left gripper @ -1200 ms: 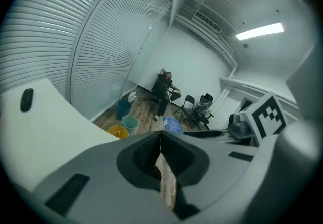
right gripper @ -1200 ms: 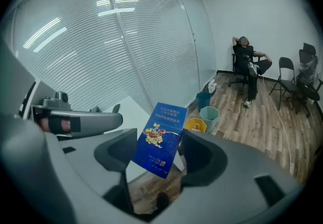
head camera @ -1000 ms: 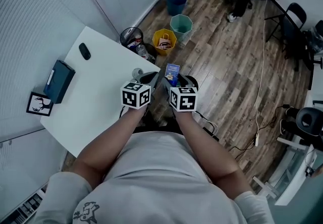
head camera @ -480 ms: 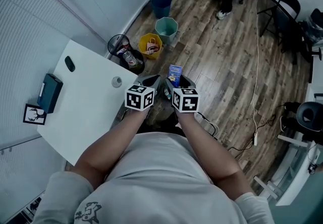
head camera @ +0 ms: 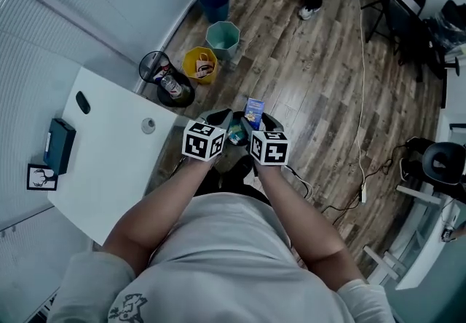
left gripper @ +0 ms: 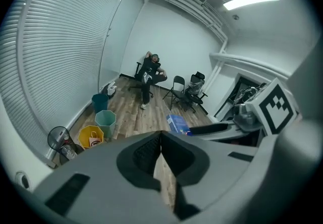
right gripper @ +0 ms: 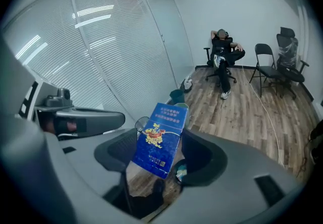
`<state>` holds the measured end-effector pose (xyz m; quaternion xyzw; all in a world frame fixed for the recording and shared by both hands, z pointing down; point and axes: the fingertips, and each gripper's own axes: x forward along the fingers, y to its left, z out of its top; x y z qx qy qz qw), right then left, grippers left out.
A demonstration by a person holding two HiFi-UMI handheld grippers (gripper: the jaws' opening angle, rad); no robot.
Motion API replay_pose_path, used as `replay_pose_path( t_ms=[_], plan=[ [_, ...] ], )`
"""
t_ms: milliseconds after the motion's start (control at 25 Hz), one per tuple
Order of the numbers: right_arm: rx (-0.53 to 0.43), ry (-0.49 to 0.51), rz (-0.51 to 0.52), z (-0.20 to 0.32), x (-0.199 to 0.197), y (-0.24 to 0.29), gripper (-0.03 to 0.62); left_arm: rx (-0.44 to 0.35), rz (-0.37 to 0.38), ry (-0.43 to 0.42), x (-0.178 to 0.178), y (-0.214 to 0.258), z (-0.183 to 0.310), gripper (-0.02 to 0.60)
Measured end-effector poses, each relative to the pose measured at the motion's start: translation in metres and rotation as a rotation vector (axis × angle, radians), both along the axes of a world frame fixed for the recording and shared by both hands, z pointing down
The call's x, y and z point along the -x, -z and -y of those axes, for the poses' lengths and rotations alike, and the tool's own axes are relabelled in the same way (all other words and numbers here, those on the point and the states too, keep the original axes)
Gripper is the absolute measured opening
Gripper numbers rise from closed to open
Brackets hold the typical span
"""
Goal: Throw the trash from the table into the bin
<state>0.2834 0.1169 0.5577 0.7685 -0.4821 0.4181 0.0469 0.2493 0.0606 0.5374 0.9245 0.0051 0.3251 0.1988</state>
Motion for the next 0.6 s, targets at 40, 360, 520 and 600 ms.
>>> replay_pose_path(
  t_ms=[40, 360, 520, 600],
  plan=[
    [0.01, -0.005, 0.0, -0.001, -0.001, -0.005, 0.288, 0.009, -0.004, -0.002, -0.003, -0.004, 0.001, 0.006],
    [0.104, -0.074, 0.042, -0.012, -0.007, -0.058, 0.288, 0.075, 0.057, -0.068, -0.011, -0.056, 0.004, 0.006],
    [0.138, -0.127, 0.085, -0.014, -0.011, -0.09, 0.288, 0.106, 0.106, -0.099, -0.006, -0.088, -0.002, 0.006],
    [0.148, -0.136, 0.104, -0.016, -0.011, -0.1, 0.288, 0.12, 0.129, -0.104, -0.004, -0.102, -0.004, 0.006]
  ],
)
